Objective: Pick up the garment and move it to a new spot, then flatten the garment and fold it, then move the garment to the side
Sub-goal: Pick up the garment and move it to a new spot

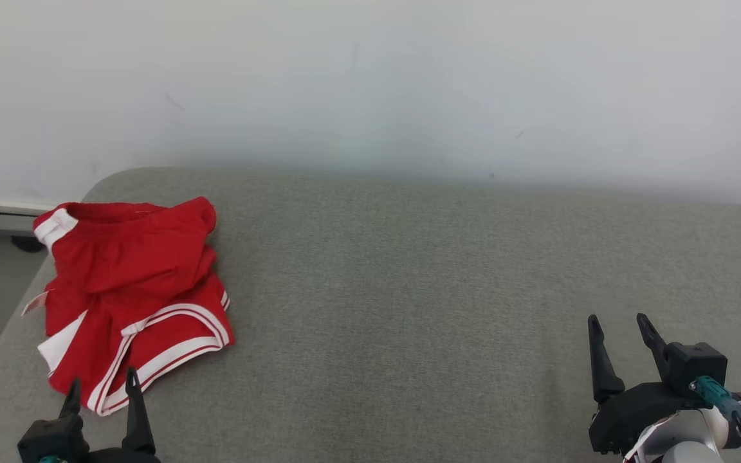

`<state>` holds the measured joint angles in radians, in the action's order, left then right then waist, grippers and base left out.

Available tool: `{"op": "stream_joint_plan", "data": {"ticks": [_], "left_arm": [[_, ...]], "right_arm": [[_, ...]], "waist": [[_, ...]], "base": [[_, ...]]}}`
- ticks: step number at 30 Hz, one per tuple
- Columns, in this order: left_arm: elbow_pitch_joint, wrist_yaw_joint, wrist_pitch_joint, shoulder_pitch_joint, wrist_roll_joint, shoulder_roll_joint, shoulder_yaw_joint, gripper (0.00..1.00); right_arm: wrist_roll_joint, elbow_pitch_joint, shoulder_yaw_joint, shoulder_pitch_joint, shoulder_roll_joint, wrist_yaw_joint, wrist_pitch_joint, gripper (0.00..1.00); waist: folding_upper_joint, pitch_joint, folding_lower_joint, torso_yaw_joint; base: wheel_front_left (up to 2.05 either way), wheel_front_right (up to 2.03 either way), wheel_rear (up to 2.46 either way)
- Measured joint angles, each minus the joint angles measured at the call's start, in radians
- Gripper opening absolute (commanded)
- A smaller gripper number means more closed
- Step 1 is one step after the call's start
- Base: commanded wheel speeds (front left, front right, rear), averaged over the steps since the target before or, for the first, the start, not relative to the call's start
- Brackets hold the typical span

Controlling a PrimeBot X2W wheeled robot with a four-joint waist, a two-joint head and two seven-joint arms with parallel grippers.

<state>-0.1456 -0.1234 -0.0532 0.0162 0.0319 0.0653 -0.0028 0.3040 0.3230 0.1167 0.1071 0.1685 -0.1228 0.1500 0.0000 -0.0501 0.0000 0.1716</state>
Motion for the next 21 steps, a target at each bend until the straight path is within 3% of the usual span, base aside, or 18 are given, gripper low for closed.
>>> {"op": "stream_joint_plan", "data": {"ticks": [21], "left_arm": [[0.009, 0.000, 0.026, 0.000, -0.012, 0.001, 0.024, 1.00]], "right_arm": [[0.003, 0.027, 0.043, 0.007, -0.029, 0.023, 0.000, 1.00]], "waist": [[0.0000, -0.020, 0.0000, 0.248]], "base": [[0.00, 0.00, 0.00]]}}
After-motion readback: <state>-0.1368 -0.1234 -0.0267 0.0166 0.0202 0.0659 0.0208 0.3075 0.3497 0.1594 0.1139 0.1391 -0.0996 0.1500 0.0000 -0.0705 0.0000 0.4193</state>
